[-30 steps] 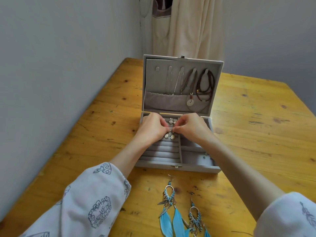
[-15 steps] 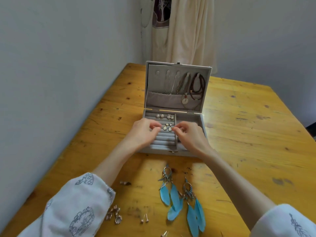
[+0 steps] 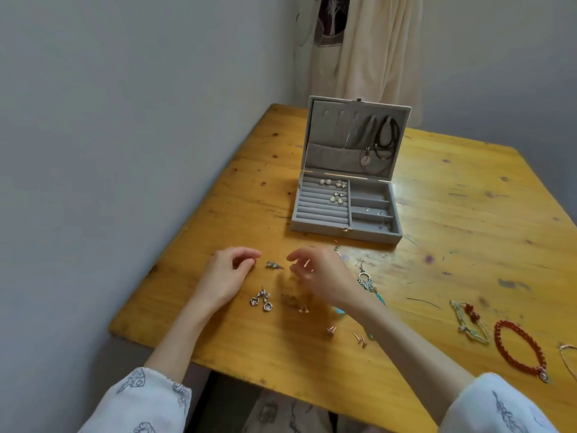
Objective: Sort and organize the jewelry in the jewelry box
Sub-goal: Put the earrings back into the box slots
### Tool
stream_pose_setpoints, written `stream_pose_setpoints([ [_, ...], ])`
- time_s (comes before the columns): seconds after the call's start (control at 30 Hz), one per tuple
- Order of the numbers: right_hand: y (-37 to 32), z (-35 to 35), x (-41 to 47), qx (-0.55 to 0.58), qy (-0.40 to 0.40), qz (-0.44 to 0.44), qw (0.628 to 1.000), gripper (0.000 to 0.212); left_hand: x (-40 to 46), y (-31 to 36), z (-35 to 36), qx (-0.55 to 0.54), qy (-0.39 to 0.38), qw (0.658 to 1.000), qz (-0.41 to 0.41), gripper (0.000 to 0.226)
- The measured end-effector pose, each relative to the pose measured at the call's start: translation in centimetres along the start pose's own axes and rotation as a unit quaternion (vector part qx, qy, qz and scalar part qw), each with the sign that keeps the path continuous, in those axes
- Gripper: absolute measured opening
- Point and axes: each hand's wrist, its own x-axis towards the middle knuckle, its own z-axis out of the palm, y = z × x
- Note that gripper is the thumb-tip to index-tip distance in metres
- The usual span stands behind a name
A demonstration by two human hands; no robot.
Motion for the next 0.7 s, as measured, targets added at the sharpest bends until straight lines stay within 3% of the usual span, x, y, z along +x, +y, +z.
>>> stream_pose_setpoints([
  [0.17, -1.6, 2.0, 1.3, -0.038, 0.014, -0.013, 0.999, 0.024, -1.2, -1.3, 0.8, 0.009, 0.039, 0.998, 0.045, 0.018],
  [0.37, -1.4, 2.3, 1.5, -0.044, 0.047, -0.024, 0.998, 0.015, -0.4, -0.6, 2.1, 0.042, 0.087, 0.995, 0.031, 0.014],
  [0.53, -0.6, 1.0, 1.3, -0.028, 0.050, -0.029, 0.998, 0.012, 0.1, 0.1, 2.3, 0.115, 0.043, 0.992, 0.035, 0.006],
  [0.7, 0.6, -3.1, 1.9, 0.041, 0.092, 0.005, 0.995, 0.010, 1.8, 2.0, 1.6, 0.048, -0.007, 0.999, 0.021, 0.003],
])
